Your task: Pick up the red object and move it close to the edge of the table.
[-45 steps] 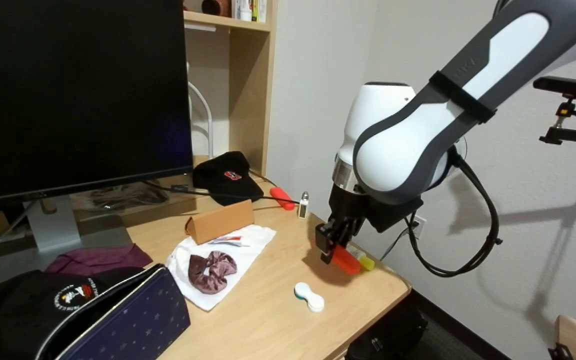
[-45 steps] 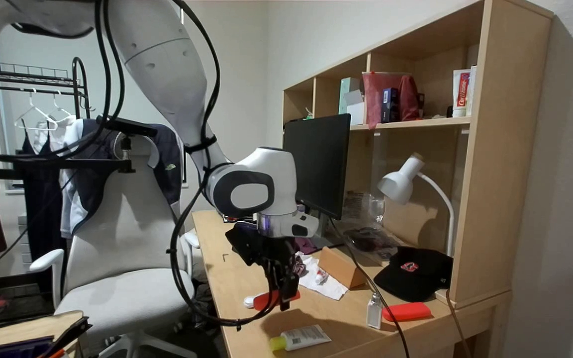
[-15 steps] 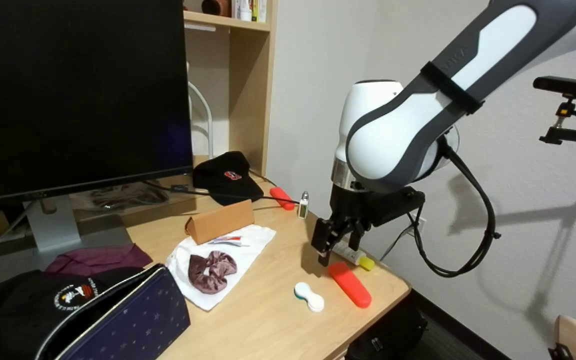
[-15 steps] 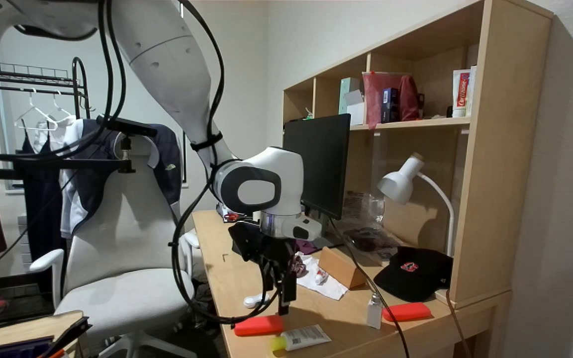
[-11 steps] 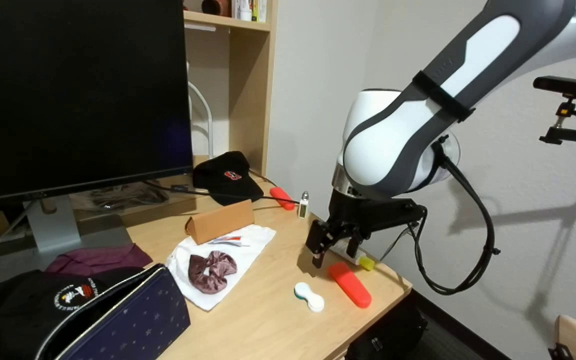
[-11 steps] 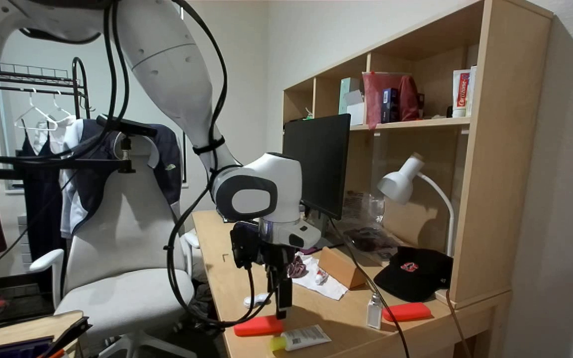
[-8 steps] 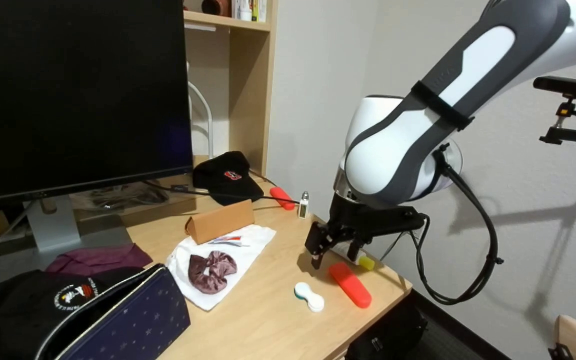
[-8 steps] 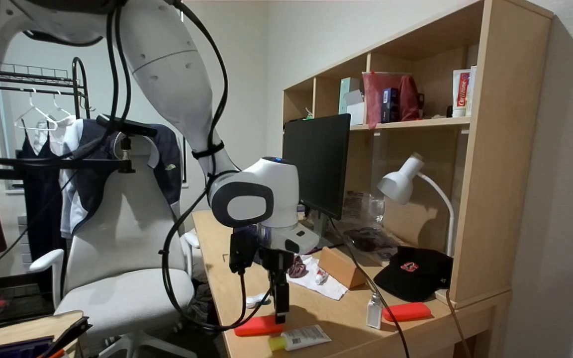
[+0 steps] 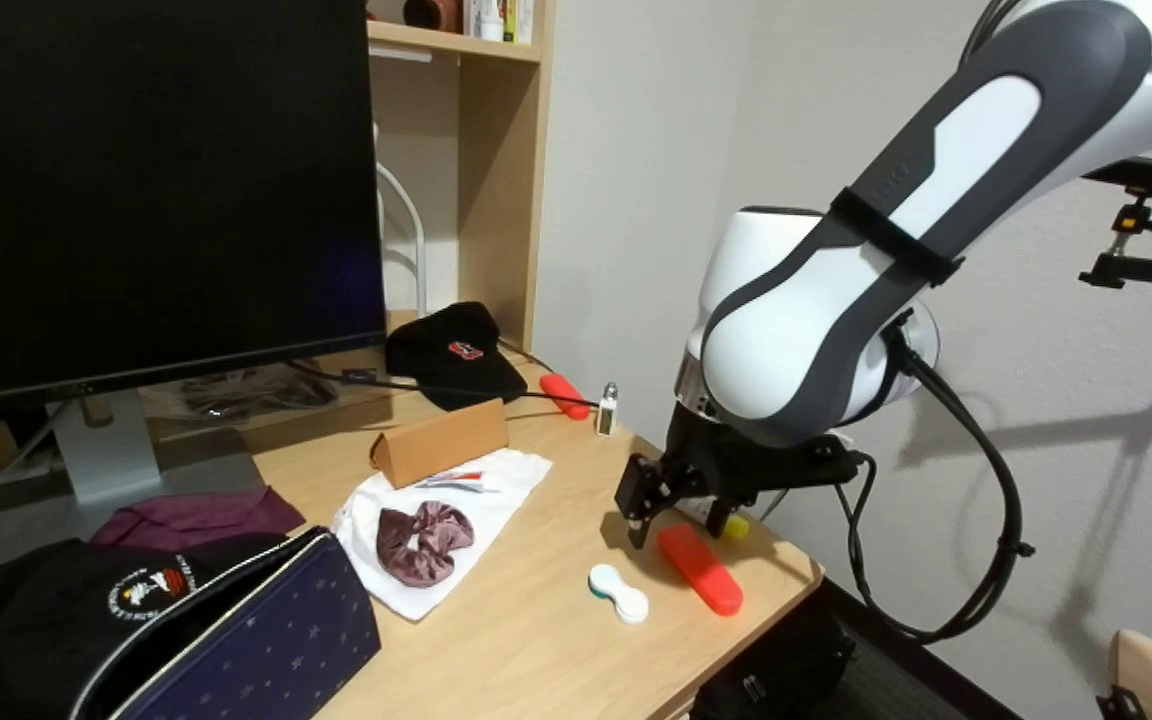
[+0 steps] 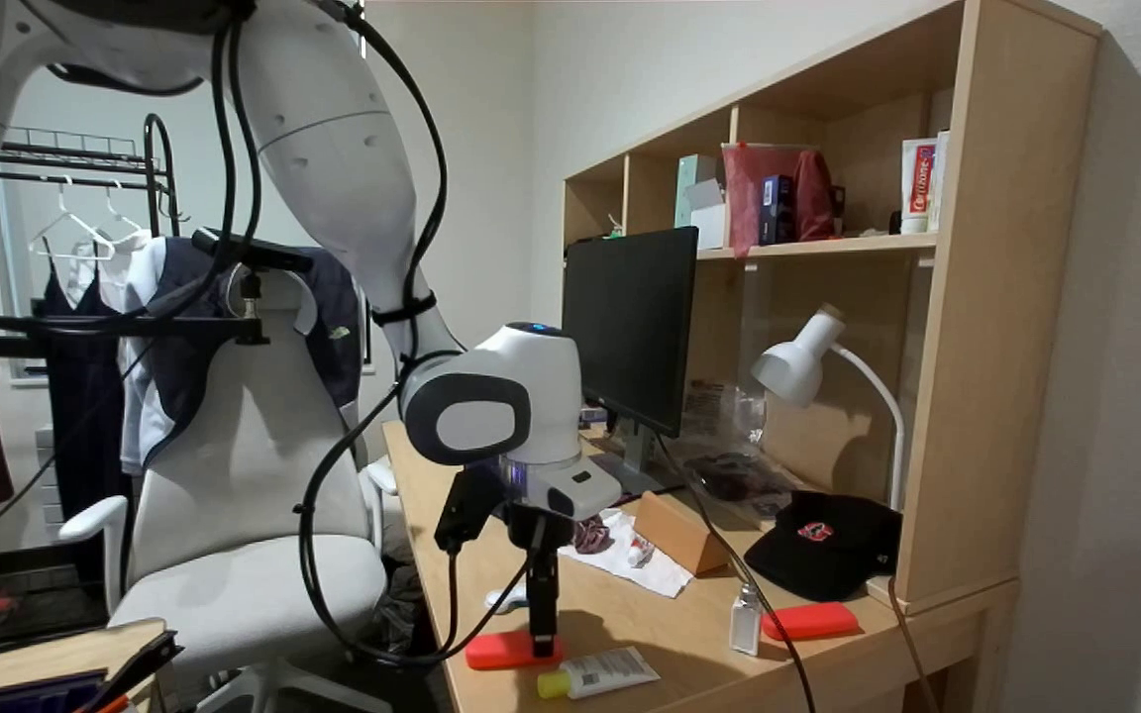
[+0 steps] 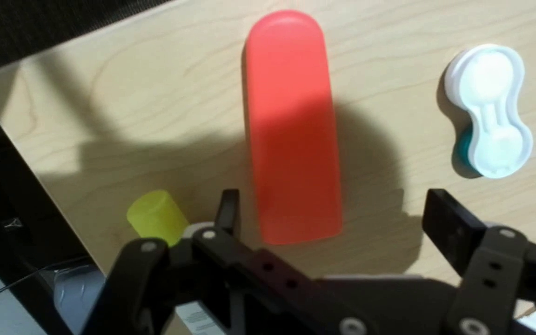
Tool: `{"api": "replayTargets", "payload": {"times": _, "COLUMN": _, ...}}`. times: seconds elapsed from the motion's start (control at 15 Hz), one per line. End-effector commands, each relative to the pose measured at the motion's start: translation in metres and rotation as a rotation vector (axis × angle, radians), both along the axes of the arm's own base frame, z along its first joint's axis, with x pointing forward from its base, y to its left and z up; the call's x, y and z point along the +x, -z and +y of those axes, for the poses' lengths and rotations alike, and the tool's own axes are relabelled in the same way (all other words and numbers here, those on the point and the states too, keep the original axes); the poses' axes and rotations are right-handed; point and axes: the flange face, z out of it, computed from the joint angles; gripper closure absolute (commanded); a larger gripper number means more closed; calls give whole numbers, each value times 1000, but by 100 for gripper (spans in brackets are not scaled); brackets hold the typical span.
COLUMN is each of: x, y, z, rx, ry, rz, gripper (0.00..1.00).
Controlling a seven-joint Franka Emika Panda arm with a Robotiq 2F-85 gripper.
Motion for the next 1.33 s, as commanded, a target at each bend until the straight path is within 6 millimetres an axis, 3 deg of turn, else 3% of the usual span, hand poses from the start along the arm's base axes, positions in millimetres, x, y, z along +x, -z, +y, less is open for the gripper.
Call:
{"api": "replayTargets", "payload": {"times": 0.0, "x": -4, "y": 5, "z": 1, "rx": -9, "ry": 26, "rz": 15, "gripper": 26}}
{"api": "replayTargets", "payload": {"times": 0.53, "x": -1, "y": 7, "z": -12, "rx": -51, "ry": -34, "rz": 16, "gripper": 77}}
{"api": "replayTargets", "payload": {"times": 0.87, "x": 17, "y": 2, "z": -23, "rx": -113, "ry": -184, "rz": -1, "gripper": 77}}
{"api": "replayTargets", "payload": {"times": 1.27, "x": 36, "y": 13, "z": -10, "rx": -77, "ry": -332, "rz": -9, "gripper": 77}}
